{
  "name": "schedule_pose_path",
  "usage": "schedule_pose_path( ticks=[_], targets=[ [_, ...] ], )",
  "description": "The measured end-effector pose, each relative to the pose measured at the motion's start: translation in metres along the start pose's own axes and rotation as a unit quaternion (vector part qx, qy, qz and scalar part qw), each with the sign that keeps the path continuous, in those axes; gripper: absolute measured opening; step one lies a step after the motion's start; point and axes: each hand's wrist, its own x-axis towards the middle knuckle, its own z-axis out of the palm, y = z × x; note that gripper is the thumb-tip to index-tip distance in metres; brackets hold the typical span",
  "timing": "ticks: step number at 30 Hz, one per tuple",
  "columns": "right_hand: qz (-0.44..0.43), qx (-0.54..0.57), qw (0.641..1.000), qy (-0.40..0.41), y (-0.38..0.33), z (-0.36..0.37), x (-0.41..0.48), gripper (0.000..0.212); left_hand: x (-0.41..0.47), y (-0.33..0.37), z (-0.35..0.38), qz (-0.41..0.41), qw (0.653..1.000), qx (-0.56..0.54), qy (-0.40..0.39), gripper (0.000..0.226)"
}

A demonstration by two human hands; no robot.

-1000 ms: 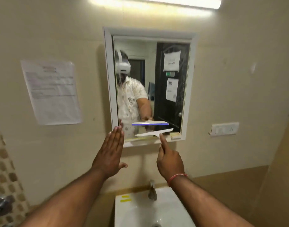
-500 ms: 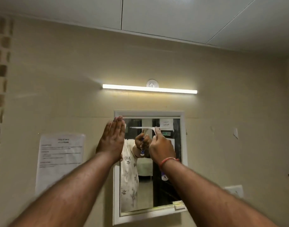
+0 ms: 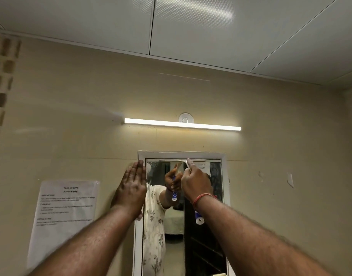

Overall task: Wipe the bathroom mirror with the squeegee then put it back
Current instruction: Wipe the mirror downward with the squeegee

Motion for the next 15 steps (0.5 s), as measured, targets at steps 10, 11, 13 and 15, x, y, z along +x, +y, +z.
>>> schedule_pose_path(
  ticks=[10,11,13,15],
  targets=[
    [-0.007,-0.003,1.000,0.018,0.008,0.010,-0.003,0.053,-0.003,0.004,0.004,-0.005,1.000,-0.022,-0.012,0.167],
    [-0.005,-0.003,1.000,0.019,0.009,0.012,-0.003,0.054,-0.004,0.005,0.004,-0.007,0.999,-0.031,-0.012,0.166],
    [-0.003,0.000,1.000,0.017,0.010,0.013,-0.003,0.051,-0.006,0.006,0.003,-0.012,0.999,-0.044,-0.010,0.165],
    [-0.004,-0.004,1.000,0.014,0.010,0.012,-0.003,0.051,-0.007,0.006,0.001,-0.014,0.999,-0.042,-0.008,0.167]
  ],
)
